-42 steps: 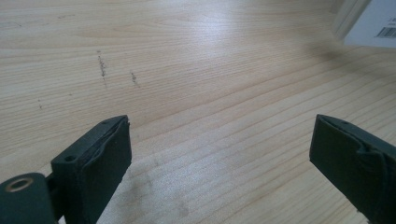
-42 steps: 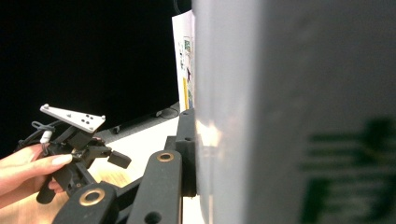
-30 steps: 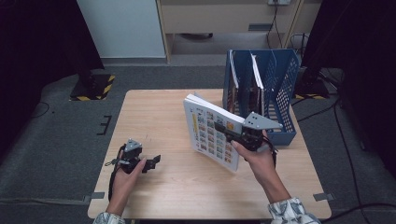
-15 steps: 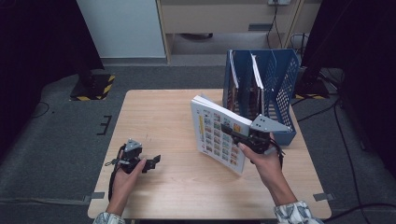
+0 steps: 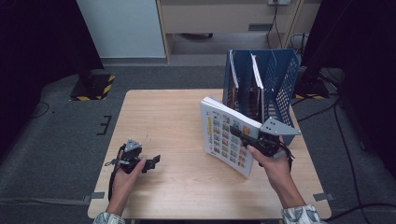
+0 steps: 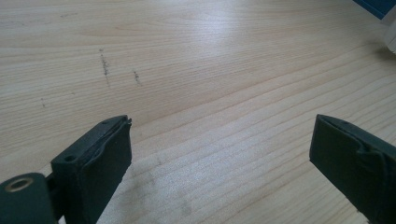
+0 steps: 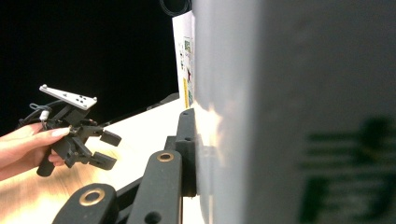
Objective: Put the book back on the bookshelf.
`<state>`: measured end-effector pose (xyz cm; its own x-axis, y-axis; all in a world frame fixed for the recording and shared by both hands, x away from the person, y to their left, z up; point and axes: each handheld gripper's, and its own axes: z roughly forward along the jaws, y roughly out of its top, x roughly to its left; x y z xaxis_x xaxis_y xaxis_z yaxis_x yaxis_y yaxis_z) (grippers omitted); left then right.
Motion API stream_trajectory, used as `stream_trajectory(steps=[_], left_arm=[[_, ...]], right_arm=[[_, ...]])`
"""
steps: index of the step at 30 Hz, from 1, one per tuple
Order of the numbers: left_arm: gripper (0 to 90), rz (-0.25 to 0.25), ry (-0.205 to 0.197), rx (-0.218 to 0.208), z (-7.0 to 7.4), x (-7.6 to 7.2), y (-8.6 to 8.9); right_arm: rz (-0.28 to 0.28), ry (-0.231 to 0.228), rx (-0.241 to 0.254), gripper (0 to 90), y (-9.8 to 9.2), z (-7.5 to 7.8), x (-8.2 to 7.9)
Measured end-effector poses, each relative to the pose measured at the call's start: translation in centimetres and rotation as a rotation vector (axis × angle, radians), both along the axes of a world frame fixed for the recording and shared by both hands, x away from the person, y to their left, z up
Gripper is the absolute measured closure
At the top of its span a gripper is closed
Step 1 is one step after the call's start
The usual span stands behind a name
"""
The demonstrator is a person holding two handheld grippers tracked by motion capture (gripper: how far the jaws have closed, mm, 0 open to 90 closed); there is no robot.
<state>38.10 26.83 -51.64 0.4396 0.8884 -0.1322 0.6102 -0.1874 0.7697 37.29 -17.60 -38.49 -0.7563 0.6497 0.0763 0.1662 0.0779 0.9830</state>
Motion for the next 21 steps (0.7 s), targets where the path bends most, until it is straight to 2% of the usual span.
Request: stream_trajectory(steps=[21], left_arm=[[5.1, 0.004, 0.001, -0.001, 0.0, 0.0, 0.0]], right_arm=[[-0.049, 0.001, 0.015, 74.0, -3.0, 0.0, -0.9]])
